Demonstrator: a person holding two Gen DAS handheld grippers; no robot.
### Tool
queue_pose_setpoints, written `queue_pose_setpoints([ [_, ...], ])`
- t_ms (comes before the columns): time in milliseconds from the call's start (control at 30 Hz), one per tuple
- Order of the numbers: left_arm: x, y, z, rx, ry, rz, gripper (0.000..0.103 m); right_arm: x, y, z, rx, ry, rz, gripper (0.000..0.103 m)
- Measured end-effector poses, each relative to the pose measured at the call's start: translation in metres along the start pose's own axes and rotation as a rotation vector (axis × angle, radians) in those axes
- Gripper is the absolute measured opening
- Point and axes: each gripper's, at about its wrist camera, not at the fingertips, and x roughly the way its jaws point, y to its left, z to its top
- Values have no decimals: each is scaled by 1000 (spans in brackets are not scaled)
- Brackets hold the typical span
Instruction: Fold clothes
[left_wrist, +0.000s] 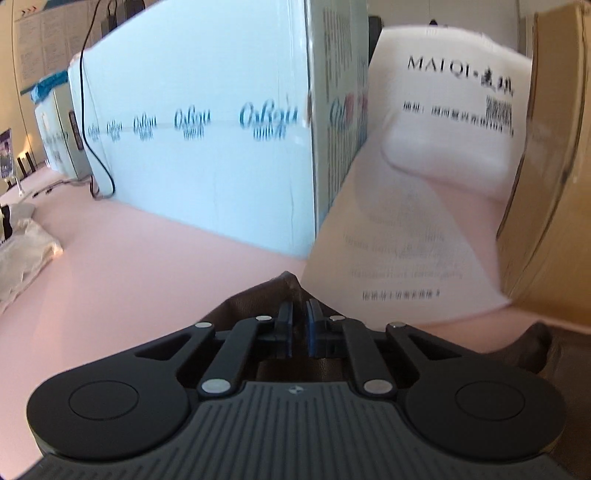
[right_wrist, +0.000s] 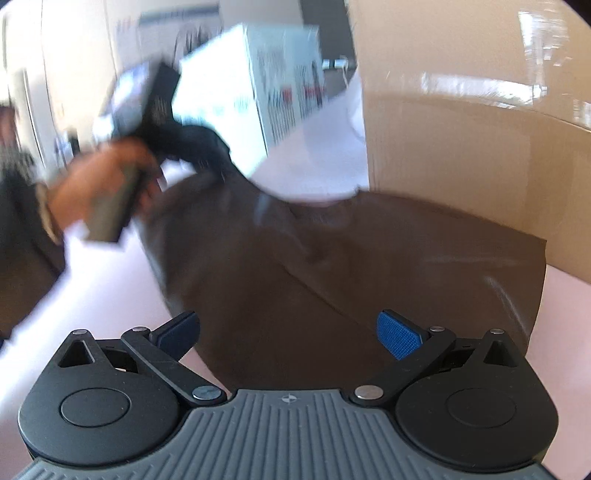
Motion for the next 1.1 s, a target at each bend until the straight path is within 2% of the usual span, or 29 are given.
queue_pose_setpoints([
  [100,-6,-1,7,-32,-61,-14,7,-4,3,-1,-20,-44,-3,103],
  [167,-7,1,13,-91,-99,-47,7,-1,4,-3,-26,-37,-16,103],
  [233,-3,4,18,-151,-104,-73,7,6,1,-7,-28,-6,-41,103],
  [300,8,8,19,-208,-82,-87,7,13,-1,-11,-35,28,-67,103],
  [400,29,8,11,-235,-33,-72,7,23,4,-17,-91,73,-109,103],
  [567,62,8,-12,-237,43,-41,11,26,11,-22,-135,89,-133,103],
  [800,56,15,-1,-167,71,-93,17,23,8,-21,-135,90,-132,103],
  [900,48,33,4,-212,81,-136,26,23,6,-20,-134,90,-131,103],
  [967,37,49,8,-222,66,-134,49,22,5,-20,-135,90,-132,103],
  [1000,33,53,9,-198,54,-113,56,23,4,-21,-136,90,-132,103],
  [1033,25,57,11,-150,27,-50,74,23,4,-21,-137,90,-133,103],
  [1067,17,60,12,-98,-4,25,81,23,5,-21,-138,90,-134,103],
  [1100,13,63,12,-70,-33,59,81,22,5,-21,-139,90,-135,103],
])
